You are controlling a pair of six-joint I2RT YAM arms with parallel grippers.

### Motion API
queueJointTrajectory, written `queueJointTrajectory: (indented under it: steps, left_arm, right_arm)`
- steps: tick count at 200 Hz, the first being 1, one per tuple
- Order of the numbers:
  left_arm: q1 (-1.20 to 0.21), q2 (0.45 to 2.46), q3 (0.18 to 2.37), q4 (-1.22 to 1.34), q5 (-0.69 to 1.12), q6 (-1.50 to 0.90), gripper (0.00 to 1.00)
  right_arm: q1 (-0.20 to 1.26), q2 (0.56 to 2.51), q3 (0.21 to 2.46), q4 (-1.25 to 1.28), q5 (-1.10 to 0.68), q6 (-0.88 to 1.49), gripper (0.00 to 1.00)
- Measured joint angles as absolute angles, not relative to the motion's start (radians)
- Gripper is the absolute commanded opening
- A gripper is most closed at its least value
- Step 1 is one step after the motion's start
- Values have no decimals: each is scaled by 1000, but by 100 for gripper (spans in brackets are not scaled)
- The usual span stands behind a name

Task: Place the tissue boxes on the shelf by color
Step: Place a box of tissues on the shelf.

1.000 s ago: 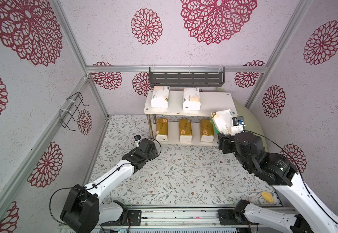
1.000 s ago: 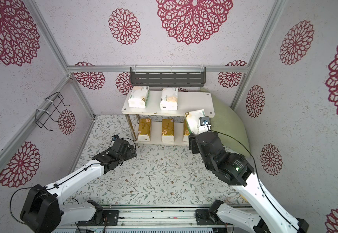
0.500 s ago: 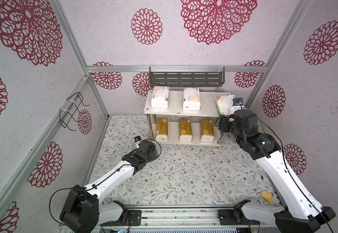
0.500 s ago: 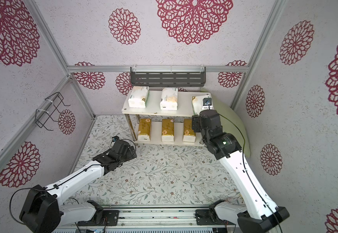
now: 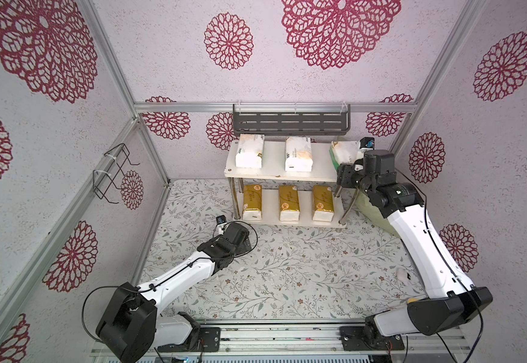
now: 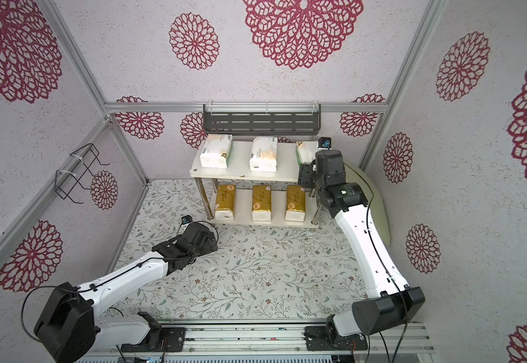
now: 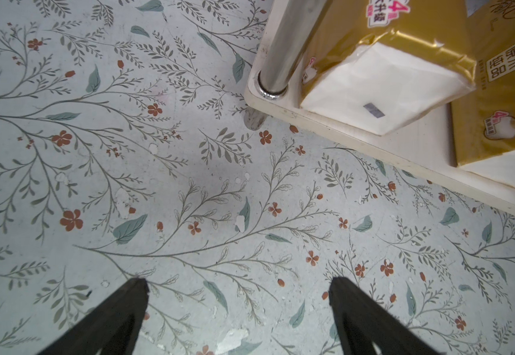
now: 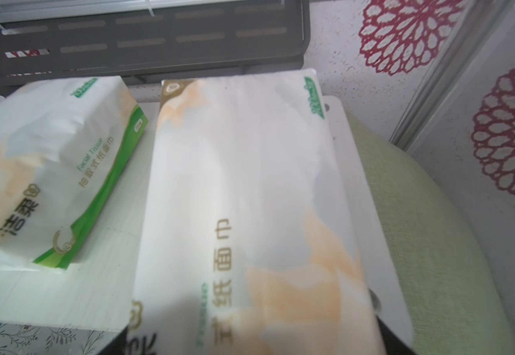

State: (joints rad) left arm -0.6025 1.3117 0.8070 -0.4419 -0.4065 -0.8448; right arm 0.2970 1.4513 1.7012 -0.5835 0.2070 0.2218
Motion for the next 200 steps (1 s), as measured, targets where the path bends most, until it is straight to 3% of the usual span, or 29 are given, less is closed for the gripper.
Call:
queueJointTrajectory:
  steps: [156,200]
  left_arm:
    - [-617,1317,807,-456,-421,-861,100]
    - [-617,1319,807,-458,-425,-863,100]
  right_arm:
    - [304,1477,1617,-358,205,342,93]
    - [326,1468,1617,-333,204,341,95]
